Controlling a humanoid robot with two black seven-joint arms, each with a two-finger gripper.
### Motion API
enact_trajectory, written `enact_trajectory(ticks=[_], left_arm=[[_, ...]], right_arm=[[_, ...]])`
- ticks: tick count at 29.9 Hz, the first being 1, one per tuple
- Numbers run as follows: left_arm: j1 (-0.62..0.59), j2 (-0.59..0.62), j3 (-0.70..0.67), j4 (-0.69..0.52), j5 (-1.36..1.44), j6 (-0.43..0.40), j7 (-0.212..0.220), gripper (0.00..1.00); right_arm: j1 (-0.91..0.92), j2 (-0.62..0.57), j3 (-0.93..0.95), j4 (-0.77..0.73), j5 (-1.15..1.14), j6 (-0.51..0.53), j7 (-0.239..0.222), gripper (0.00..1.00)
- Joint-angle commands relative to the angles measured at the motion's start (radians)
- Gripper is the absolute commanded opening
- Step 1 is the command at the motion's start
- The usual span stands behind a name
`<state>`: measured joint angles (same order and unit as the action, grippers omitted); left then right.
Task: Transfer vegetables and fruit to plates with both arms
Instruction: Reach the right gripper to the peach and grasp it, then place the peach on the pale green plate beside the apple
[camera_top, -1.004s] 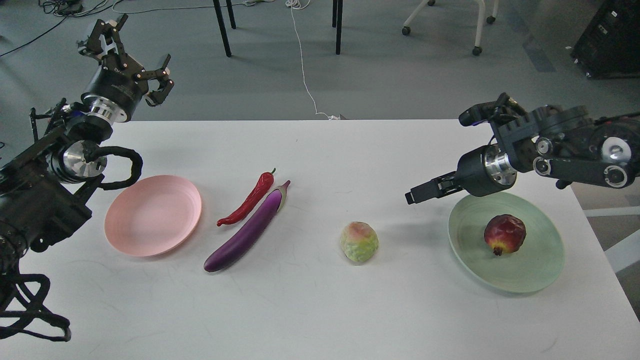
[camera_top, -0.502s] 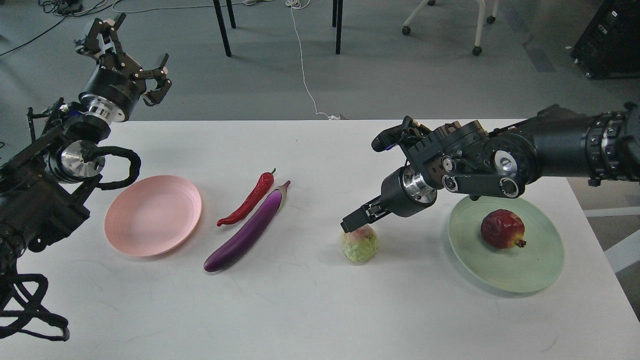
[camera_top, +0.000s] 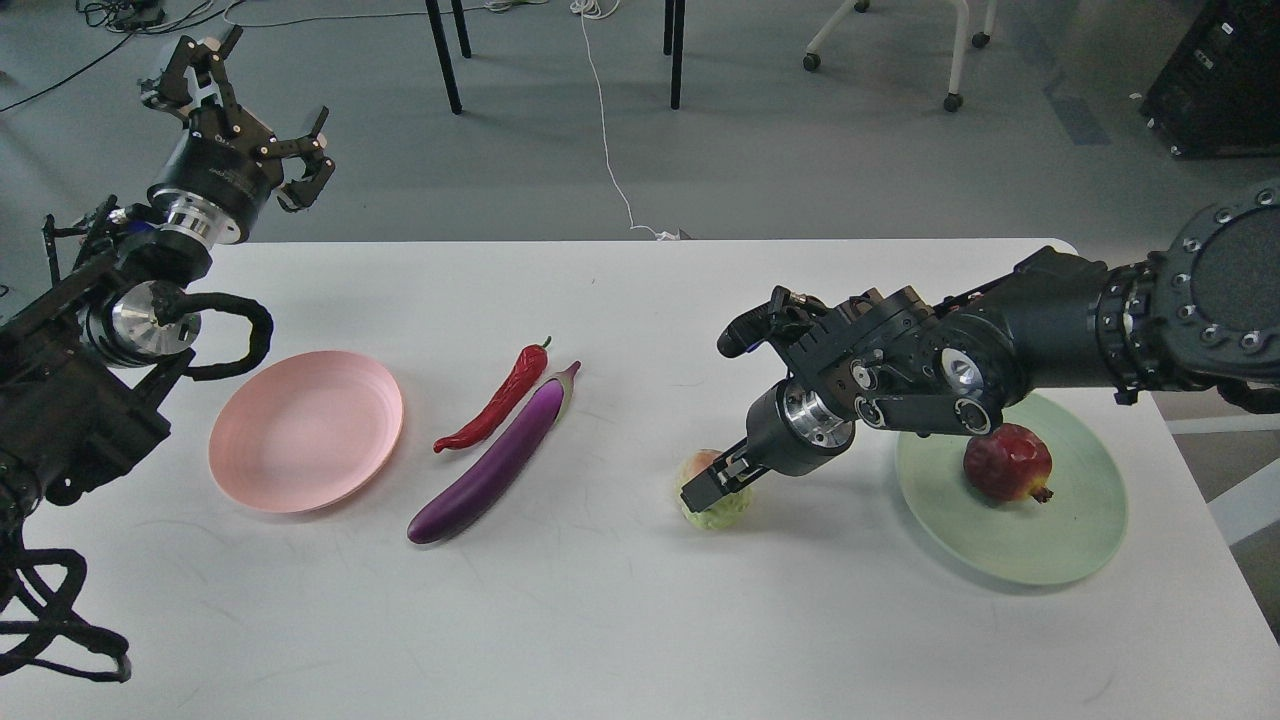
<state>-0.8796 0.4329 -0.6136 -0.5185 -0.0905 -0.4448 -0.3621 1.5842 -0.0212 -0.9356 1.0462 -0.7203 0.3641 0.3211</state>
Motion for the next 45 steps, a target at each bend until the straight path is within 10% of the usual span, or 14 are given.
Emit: enact_trajectory(ticks=[1,19,31,45], left_arm=[[0.001,0.003,0.0,0.0,0.0,0.0,0.0,0.98],[-0.004,-0.006,0.0,0.0,0.0,0.0,0.002,0.98],[-0.002,-0.003,0.0,0.0,0.0,0.0,0.002,0.98],[-0.004,0.0,0.0,0.0,0.0,0.006,0.005,0.98]], right_arm=[[0.023,-0.032,0.001,0.001,-0.001,-0.001,0.0,0.56],[0.151,-0.565,-0.064,0.339,-0.252,0.003,0.0,0.58],[0.094,-0.597,-0.08,0.295,-0.271,-0.002,0.003,0.97],[0.122,-0.634,0.015,0.19,-0.258,0.004,0.003,0.98]])
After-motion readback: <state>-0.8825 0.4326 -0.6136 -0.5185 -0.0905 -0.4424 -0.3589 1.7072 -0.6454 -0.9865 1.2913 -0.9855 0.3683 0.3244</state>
